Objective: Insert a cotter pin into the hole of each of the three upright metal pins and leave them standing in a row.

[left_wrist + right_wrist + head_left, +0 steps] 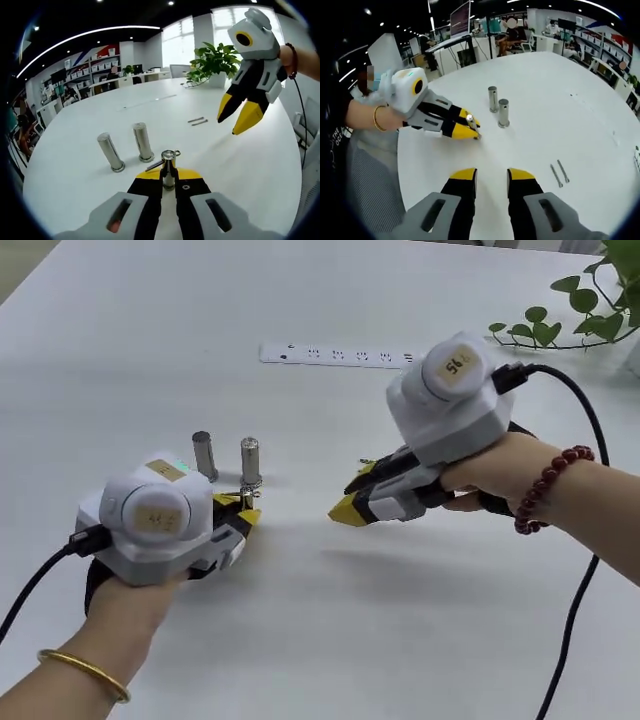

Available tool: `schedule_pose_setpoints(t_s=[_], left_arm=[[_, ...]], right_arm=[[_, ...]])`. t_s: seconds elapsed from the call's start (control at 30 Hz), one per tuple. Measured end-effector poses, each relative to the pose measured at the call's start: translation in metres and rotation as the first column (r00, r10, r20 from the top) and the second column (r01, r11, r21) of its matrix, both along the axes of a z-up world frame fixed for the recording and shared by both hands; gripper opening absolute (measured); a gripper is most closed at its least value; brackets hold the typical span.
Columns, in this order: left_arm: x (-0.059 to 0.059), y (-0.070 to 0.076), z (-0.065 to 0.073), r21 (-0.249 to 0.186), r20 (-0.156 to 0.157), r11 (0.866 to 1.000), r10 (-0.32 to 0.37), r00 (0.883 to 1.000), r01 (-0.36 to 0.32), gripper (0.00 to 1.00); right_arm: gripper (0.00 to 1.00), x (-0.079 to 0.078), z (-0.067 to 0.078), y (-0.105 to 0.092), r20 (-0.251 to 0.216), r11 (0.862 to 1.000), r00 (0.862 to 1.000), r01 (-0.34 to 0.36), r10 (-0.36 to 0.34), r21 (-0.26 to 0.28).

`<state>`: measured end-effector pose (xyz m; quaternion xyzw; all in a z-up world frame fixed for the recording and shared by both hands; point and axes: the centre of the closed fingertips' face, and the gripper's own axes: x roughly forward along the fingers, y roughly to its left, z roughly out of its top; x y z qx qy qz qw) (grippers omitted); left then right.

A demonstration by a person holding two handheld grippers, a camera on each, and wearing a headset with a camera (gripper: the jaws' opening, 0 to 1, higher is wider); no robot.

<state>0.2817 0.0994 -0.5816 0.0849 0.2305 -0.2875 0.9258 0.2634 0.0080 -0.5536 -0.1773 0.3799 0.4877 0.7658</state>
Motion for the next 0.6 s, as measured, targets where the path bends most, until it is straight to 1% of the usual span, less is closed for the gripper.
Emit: schedule_pose_setpoints(t_s=[0.1,0.23,0.3,0.37,0.47,0.6], left_arm=[[0.001,0.0024,0.0006,0.0,0.001,1.0,0.004,1.0,-0.004,0.06],[0.0014,0.0039,-0.0007,-0.007,-0.009,1.0,0.009,1.0,-0.009,0.06],[0.0017,0.0038,-0.0014,-0.013,-0.01,1.0,0.008,1.0,-0.009,0.06],[0.0022,0.0036,-0.0018,-0.026,-0.019,1.0,0.01,1.0,-0.01,0.06],[0.0029,0.0034,-0.0022,-0.032,-0.026,0.999,0.006,1.0,-0.007,0.06],[0.0027,0.0028,-0.0023,-0.039,-0.023,0.999,0.005,1.0,-0.005,0.06]], right_arm=[[0.23,-0.0008,0.0026,0.0019,0.004,1.0,1.0,0.016,-0.016,0.024],[0.26,-0.0003,0.004,0.0028,0.008,0.998,0.999,0.033,-0.034,0.05],[0.26,-0.0017,0.0042,0.0028,0.006,0.998,0.999,0.038,-0.038,0.052],[0.27,-0.0033,0.0042,0.0028,0.005,0.998,0.999,0.042,-0.043,0.056],[0.27,-0.0048,0.0027,0.0026,0.001,0.997,0.999,0.046,-0.046,0.058],[0.26,-0.0075,0.0001,0.0035,-0.013,0.997,0.999,0.049,-0.048,0.057]])
